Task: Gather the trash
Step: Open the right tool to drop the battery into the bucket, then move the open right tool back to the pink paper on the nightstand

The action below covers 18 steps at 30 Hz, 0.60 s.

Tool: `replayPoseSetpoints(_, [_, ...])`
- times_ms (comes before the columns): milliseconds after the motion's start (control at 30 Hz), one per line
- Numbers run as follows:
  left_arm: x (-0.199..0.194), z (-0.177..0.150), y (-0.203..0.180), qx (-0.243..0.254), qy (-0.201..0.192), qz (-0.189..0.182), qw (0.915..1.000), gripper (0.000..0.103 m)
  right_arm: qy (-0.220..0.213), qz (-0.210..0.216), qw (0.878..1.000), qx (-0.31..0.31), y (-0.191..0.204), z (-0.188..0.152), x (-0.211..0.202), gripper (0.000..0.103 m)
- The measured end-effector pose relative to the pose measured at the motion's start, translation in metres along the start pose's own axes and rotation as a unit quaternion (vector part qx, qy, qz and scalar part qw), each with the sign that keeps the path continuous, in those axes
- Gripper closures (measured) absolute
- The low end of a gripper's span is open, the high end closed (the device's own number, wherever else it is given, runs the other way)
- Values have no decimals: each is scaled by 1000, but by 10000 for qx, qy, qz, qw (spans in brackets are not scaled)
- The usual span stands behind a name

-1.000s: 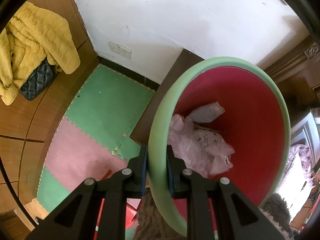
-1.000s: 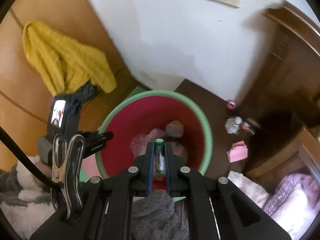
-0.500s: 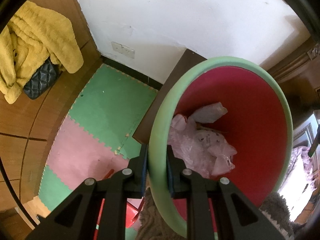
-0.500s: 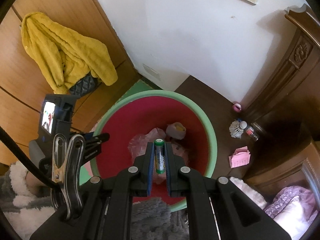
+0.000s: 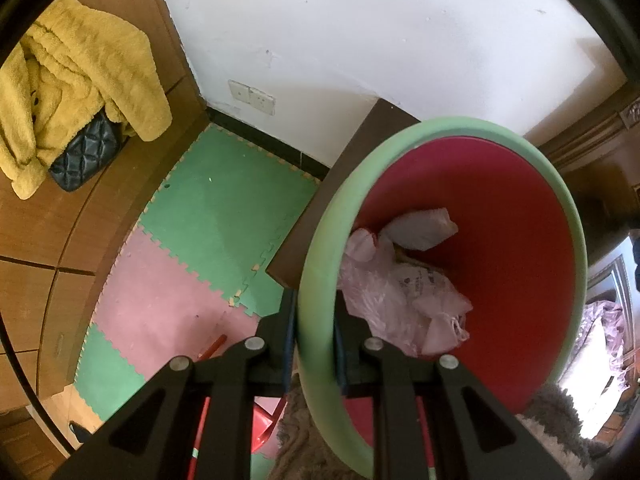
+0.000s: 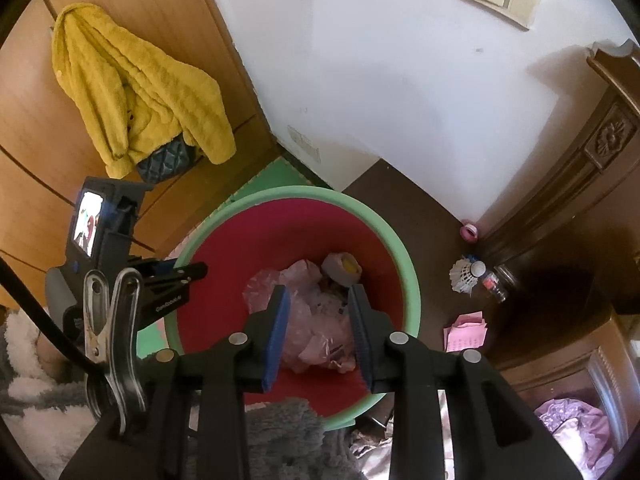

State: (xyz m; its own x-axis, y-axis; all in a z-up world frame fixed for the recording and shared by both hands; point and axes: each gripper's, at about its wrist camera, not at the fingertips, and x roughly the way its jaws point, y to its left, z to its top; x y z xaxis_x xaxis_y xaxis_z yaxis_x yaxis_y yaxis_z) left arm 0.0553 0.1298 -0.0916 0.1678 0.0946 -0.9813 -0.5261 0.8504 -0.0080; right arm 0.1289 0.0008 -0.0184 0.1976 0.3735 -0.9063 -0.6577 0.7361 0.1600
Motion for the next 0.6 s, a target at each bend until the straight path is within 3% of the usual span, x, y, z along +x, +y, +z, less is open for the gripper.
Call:
replayPoseSetpoints(133, [0, 0, 0, 12, 6, 31, 10000, 87, 85, -40, 10000, 26, -2, 0, 5, 65])
replayPoseSetpoints(333, [1, 0, -3, 94, 22, 120, 9999, 87, 16, -69, 10000, 67, -6, -1, 5, 64])
replayPoseSetpoints(600, [1, 0, -3, 77, 35, 101, 9999, 87, -234, -172, 9975, 639, -35, -1, -5, 64])
